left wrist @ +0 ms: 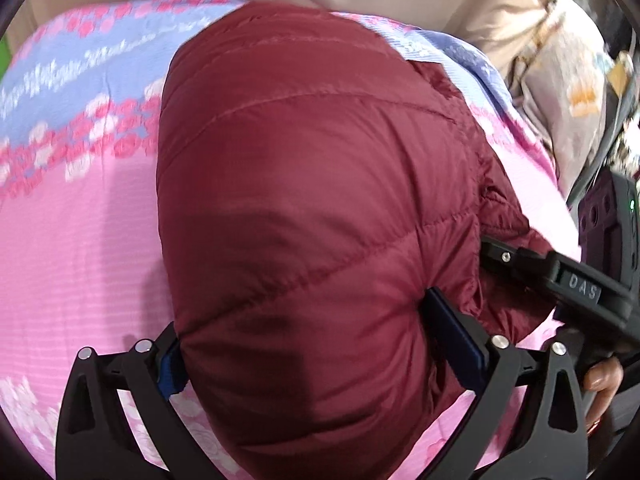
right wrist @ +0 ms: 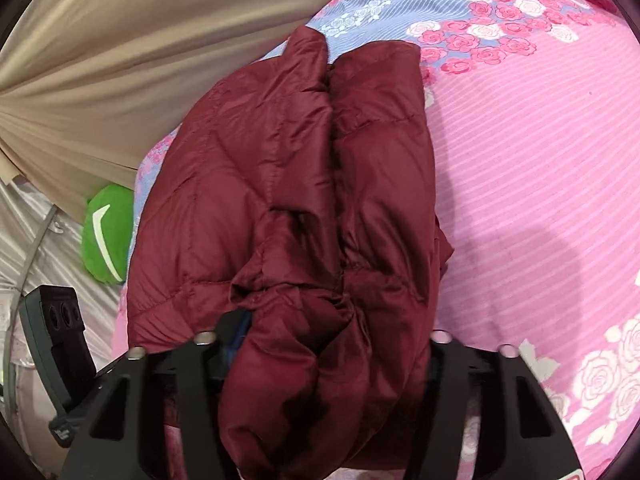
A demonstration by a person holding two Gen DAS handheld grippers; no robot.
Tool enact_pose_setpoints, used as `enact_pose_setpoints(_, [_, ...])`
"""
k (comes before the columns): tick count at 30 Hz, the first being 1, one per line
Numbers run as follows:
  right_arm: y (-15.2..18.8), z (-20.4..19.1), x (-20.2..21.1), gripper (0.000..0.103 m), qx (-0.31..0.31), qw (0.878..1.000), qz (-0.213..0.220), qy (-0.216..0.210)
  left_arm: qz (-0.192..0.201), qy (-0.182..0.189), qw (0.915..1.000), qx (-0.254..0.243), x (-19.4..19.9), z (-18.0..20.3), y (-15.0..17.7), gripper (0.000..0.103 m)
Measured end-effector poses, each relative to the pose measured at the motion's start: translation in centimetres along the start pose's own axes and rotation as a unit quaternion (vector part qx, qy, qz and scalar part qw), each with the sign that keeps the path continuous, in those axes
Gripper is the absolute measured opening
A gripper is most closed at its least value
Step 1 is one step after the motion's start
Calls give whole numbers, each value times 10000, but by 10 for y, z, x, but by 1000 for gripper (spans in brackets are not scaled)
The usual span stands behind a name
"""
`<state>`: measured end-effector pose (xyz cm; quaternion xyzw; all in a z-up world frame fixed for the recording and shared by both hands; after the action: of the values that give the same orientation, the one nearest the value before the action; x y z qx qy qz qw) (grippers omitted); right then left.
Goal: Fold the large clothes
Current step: 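Grasp the folded jacket with both grippers and lift it off the bedspread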
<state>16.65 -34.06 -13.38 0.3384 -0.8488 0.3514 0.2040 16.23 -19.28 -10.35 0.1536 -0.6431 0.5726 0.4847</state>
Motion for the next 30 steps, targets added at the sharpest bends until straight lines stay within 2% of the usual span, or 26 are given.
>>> enact_pose_setpoints(2, [1,-3,5,35,68,9999,72,35,108,-96,9996,-234,5,5,-2,91])
enact_pose_setpoints(4, [5,-6,12,31,64,9999,139,12,162,-121,9991,-376,10,6,-2,89])
enact_pose_setpoints(8, [11,-3,12,31,-38,9998,178,-37,158,-107,9989,-440,10,5,2,89])
enact_pose_setpoints(11, [10,3,11,37,-109,9998,137,-61,134,-123,9990,-409,6,5,3,90])
enact_pose_setpoints(13, [10,7,10,42,-176,9997,101,-97,63,9,9995,-306,7,1,3,90])
enact_pose_setpoints(16, [10,13,9,47,-245,9995,61,-198,-51,551,9984,142,9,-13,1,91])
enact_pose_setpoints(19, [9,20,12,50,-195,9995,51,-246,-267,1090,9913,684,-1,-26,0,95])
enact_pose_setpoints(21, [8,22,14,54,-117,9996,47,-237,-279,1224,9893,740,-6,-28,0,96])
enact_pose_setpoints(24, [7,28,17,56,-71,9997,42,-220,-255,1216,9900,668,-11,-23,0,97])
enact_pose_setpoints(25, [6,29,17,53,-85,9997,37,-207,-230,1177,9909,618,-10,-20,0,95])
enact_pose_setpoints(27, [5,28,19,41,-98,9995,57,-278,-87,1045,9935,434,-5,-14,-2,88])
enact_pose_setpoints(29, [4,22,25,28,-33,9995,166,-257,99,914,9956,193,5,-11,-5,72])
enact_pose_setpoints(30, [4,12,28,26,67,9995,261,-183,256,900,9956,45,15,-6,-9,68])
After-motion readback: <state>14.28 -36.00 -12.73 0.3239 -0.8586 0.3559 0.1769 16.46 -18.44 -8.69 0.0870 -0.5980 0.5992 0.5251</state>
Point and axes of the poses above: each gripper's, at about its wrist camera, not at the fingertips, and x roughly against the way its jaws point, z to its right, y to its underside, the point moved 8 cm from there along -x, roughly the way its jaws point, and after that the axes turned 5 degrees about -y, right-handed, at the moved point
